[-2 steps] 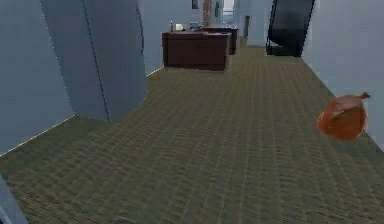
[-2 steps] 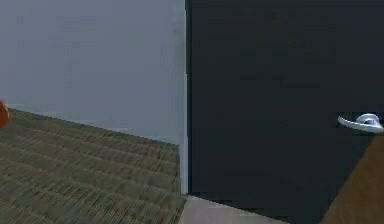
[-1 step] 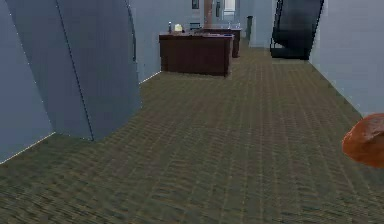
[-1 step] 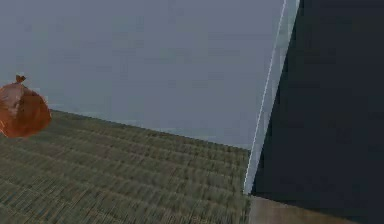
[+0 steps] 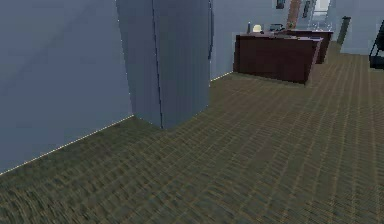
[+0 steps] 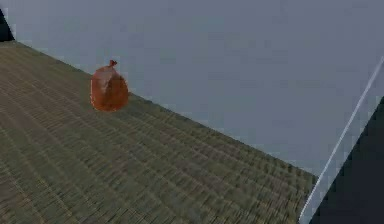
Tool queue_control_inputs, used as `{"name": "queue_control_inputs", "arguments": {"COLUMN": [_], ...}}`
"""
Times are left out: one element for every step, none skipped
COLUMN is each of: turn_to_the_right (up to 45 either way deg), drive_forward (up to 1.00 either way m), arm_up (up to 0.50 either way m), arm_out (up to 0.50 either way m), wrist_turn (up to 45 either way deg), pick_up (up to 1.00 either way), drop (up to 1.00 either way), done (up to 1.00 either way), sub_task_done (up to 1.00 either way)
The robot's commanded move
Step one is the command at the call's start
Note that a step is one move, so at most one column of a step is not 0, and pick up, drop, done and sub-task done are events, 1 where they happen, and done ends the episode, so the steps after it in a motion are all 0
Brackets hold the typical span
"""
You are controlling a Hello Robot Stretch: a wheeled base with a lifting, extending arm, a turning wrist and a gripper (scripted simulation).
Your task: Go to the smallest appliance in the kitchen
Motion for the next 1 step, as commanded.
{"name": "queue_control_inputs", "arguments": {"turn_to_the_right": [0.0], "drive_forward": [1.00], "arm_up": [0.00], "arm_out": [0.00], "wrist_turn": [0.0], "pick_up": [0.00], "drop": [0.00], "done": [0.00], "sub_task_done": [0.00]}}
